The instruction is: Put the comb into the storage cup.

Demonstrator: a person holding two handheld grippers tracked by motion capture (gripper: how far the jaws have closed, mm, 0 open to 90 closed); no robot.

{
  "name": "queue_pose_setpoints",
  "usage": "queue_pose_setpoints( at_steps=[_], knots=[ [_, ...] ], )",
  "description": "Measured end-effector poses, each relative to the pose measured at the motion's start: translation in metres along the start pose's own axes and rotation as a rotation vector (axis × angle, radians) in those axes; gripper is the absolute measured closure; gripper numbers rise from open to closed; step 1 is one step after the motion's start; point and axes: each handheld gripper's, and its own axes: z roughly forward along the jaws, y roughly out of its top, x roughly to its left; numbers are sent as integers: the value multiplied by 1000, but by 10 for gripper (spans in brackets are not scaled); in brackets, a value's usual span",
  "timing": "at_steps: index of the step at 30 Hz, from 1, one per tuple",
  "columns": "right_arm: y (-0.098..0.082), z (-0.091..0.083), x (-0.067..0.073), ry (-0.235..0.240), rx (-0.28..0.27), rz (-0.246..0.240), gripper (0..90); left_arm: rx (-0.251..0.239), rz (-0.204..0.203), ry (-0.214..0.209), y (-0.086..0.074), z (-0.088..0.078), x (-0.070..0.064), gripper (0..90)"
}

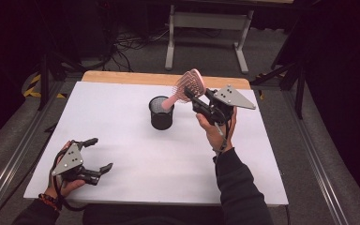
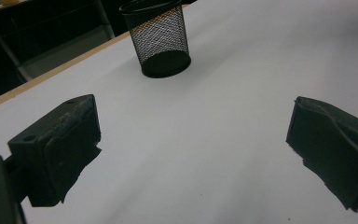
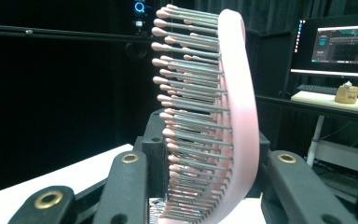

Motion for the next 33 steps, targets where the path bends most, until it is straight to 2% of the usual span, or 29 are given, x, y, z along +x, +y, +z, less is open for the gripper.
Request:
queue_pose_setpoints(
  at_steps=[5,6,11,17,22,25,33],
  knots=[
    [-5,7,-1,-11,9,12,635,-1,7,-2,0,1,-1,37],
    [-6,8,-1,-11,12,11,635,-5,-6,-5,-1,3,-2,37],
    [-10,13,-2,-25,20,22,635,16,5,-13,-2,7,-3,38],
    [-11,19,-2,-39,32,13,635,17,2,2,-3,7,-4,39],
    [-12,24,0,-44,43,-1,635,7,-3,-3,-4,6,-4,43],
    [-13,27,0,-48,52,-1,635,-7,-5,2,-3,6,-4,54],
    [-18,35,2,-48,73,7,634,0,-6,-5,-4,6,-4,53]
  ],
)
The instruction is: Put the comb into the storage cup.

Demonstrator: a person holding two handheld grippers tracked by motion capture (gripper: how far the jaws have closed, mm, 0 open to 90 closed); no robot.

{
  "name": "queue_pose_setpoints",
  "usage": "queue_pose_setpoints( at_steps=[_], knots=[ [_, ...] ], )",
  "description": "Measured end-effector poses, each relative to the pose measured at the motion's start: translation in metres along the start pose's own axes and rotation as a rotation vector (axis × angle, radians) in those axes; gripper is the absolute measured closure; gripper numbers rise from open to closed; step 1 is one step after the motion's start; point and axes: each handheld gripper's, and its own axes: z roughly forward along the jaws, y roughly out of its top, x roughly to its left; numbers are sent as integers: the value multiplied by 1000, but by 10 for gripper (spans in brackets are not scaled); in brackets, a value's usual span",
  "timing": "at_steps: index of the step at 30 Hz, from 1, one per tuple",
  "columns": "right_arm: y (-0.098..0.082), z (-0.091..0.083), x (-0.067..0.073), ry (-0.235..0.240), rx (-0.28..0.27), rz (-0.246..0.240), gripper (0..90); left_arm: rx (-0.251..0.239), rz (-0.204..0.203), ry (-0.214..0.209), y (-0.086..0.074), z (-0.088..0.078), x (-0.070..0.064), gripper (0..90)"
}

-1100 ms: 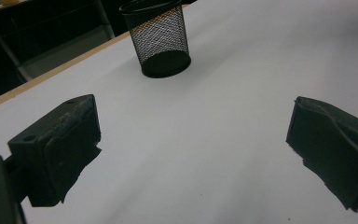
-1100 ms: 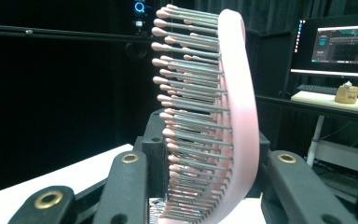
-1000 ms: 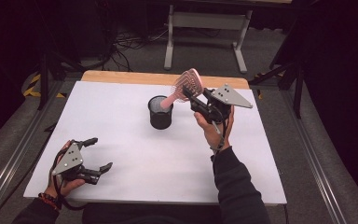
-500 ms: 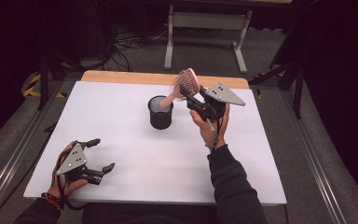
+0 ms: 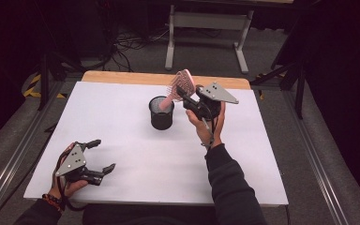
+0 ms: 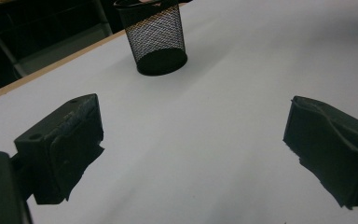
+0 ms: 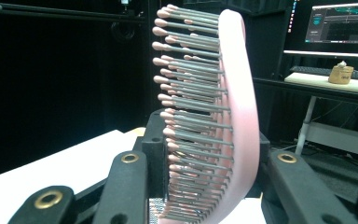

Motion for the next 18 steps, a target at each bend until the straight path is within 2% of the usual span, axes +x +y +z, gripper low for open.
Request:
queue_pose_setpoints(
  at_steps=[18],
  knots=[
    [-10,11,5,16,24,15,635,12,-12,-6,-1,2,-1,54]
  ],
)
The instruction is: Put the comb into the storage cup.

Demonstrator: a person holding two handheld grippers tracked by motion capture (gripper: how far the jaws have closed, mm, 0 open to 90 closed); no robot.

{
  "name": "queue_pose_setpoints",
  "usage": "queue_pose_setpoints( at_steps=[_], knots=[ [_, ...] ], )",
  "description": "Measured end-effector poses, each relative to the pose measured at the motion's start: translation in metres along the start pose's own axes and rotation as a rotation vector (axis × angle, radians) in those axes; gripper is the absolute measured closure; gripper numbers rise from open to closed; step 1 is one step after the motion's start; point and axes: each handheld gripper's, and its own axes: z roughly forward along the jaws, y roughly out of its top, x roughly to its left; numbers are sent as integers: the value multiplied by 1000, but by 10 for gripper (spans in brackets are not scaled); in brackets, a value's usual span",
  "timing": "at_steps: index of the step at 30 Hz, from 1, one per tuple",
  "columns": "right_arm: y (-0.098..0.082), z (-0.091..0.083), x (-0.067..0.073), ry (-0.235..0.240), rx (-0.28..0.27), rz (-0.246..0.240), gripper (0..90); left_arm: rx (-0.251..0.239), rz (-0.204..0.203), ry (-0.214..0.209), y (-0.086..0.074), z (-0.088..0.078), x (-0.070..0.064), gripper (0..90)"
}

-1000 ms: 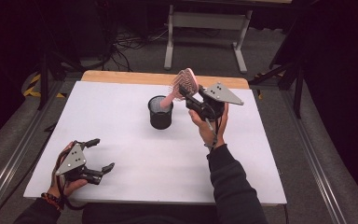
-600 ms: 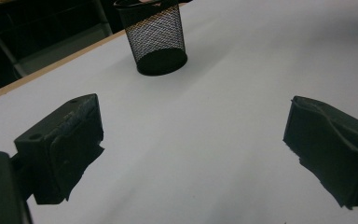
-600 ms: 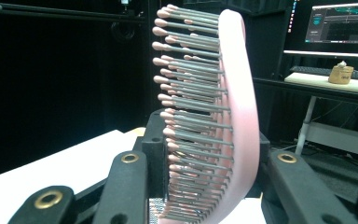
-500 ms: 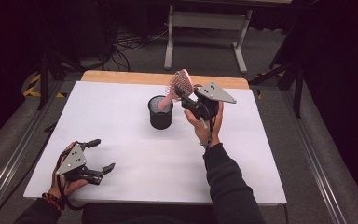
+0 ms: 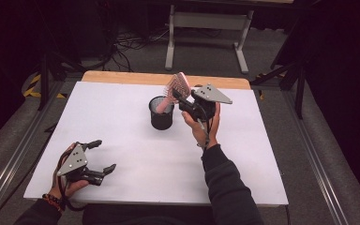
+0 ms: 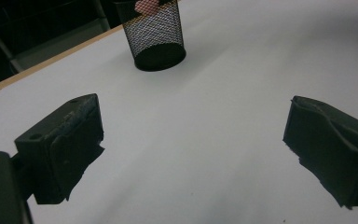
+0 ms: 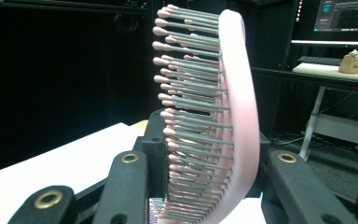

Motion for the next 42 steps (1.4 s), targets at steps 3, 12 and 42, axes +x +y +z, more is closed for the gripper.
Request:
queue_pose_setpoints(
  at_steps=[3,12,42],
  knots=[
    [-1,1,0,1,4,-3,635,4,3,-1,0,0,1,54],
    [-4,3,1,3,13,4,634,15,2,8,0,1,0,61],
    [-22,15,5,10,56,23,634,12,6,3,1,-1,0,57]
  ],
)
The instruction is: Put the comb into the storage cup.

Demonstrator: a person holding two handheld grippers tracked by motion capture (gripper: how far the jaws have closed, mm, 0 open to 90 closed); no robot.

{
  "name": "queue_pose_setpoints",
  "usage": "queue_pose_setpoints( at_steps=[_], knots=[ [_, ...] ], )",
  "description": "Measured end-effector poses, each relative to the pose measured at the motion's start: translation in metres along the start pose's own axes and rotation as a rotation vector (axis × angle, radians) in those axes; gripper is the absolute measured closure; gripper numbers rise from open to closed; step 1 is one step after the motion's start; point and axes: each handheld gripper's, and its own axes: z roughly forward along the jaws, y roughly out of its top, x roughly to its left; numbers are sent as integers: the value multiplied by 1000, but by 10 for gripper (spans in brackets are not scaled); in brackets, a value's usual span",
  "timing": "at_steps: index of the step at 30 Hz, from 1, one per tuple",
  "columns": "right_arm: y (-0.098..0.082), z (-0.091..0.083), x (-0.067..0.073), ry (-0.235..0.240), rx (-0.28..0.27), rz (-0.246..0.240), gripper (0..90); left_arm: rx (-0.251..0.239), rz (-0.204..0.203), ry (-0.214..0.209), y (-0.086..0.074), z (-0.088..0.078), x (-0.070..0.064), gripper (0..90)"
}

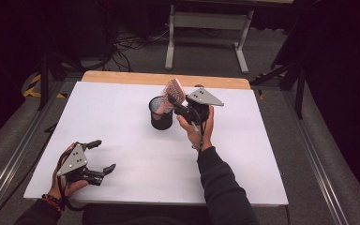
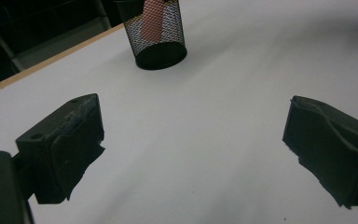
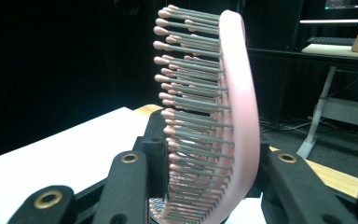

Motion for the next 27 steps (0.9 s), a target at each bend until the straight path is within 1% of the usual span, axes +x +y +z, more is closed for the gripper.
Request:
queue_pose_setpoints(
  at_steps=[7,16,20,27],
  knots=[
    [-5,2,-1,6,6,17,634,4,7,2,0,0,0,58],
    [-10,5,-1,10,18,27,633,4,8,1,0,1,0,58],
    [-13,7,-1,16,20,39,633,5,7,1,0,1,0,58],
    [-13,7,-3,20,16,44,631,3,2,-1,0,1,0,58]
  ],
)
